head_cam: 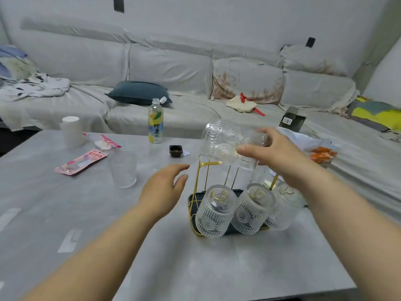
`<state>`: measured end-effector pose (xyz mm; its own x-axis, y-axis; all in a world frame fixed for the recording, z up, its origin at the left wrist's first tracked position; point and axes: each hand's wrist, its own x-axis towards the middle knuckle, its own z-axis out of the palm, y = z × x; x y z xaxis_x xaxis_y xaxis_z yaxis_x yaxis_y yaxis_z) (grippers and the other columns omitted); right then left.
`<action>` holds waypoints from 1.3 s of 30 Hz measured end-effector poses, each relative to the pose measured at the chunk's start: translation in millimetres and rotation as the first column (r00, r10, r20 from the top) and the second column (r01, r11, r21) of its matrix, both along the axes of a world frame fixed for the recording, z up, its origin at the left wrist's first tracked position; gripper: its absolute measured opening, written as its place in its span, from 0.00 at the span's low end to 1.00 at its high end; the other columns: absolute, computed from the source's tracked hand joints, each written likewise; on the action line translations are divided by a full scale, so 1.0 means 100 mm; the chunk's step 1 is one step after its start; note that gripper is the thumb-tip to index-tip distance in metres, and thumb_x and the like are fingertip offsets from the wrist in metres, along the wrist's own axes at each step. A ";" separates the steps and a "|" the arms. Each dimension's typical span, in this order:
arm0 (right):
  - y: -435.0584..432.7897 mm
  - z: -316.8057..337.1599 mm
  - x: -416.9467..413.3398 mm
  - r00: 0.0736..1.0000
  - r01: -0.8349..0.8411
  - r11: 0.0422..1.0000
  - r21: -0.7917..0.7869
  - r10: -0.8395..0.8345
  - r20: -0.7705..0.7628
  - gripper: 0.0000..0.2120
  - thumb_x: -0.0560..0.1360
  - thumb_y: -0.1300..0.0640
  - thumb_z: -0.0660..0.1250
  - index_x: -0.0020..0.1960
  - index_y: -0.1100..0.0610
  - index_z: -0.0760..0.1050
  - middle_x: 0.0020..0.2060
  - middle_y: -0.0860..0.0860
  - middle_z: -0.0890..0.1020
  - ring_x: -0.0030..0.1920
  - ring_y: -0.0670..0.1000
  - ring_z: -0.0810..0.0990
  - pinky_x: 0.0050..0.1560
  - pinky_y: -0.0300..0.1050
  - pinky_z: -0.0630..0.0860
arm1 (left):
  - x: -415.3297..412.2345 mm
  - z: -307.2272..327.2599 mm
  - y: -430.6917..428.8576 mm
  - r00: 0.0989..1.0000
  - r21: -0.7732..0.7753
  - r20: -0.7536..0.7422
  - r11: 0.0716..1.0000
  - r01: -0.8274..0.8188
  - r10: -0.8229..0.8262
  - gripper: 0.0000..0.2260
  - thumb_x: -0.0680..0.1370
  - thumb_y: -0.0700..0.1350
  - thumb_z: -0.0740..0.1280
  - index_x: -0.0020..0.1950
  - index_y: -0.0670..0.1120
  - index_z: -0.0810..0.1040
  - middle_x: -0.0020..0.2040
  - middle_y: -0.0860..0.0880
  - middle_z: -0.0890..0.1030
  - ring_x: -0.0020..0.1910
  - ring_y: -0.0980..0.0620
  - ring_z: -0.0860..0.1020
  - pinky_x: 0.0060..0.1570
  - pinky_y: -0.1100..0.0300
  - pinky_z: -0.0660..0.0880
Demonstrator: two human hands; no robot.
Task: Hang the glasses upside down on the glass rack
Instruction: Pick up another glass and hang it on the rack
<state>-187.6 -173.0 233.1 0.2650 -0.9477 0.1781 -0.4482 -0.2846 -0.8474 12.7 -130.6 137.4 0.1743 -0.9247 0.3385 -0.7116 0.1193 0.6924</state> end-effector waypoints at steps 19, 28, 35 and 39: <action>-1.27 -0.05 0.12 0.766 -0.069 0.995 -0.072 0.006 -0.643 0.36 0.63 0.52 0.72 0.66 0.53 0.60 0.65 0.57 0.69 0.67 0.57 0.62 0.64 0.53 0.66 | -0.34 -0.04 -0.58 0.990 0.013 0.118 0.997 0.073 -0.074 0.12 0.78 0.44 0.56 0.57 0.54 0.74 0.59 0.50 0.79 0.55 0.46 0.76 0.41 0.61 0.65; -1.35 -0.35 0.19 0.731 -0.073 0.970 0.232 0.210 -0.649 0.32 0.64 0.46 0.71 0.65 0.51 0.64 0.67 0.54 0.68 0.63 0.54 0.68 0.56 0.43 0.63 | -0.31 -0.08 -0.58 0.990 -0.013 0.086 0.993 0.113 -0.112 0.12 0.77 0.43 0.57 0.57 0.54 0.75 0.58 0.51 0.80 0.54 0.46 0.77 0.44 0.59 0.69; -1.34 -0.31 0.15 0.736 -0.051 0.950 0.307 0.244 -0.631 0.16 0.71 0.55 0.64 0.59 0.51 0.71 0.56 0.52 0.75 0.52 0.50 0.73 0.47 0.38 0.70 | -0.30 -0.08 -0.58 0.991 -0.038 0.058 0.992 0.121 -0.119 0.12 0.77 0.42 0.57 0.56 0.53 0.76 0.57 0.51 0.81 0.52 0.46 0.77 0.43 0.61 0.68; -1.32 -0.36 0.11 0.820 0.009 0.964 0.264 0.145 -0.554 0.15 0.73 0.63 0.58 0.58 0.53 0.73 0.53 0.52 0.74 0.51 0.51 0.73 0.40 0.37 0.71 | -0.31 -0.08 -0.58 0.993 -0.049 0.035 0.992 0.116 -0.115 0.12 0.77 0.41 0.58 0.56 0.52 0.76 0.58 0.51 0.80 0.54 0.46 0.77 0.45 0.60 0.69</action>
<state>-176.3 -305.1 196.7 0.3108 -0.9151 -0.2570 -0.8553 -0.1514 -0.4955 -18.6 -188.1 129.0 0.0556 -0.9195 0.3891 -0.7126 0.2365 0.6606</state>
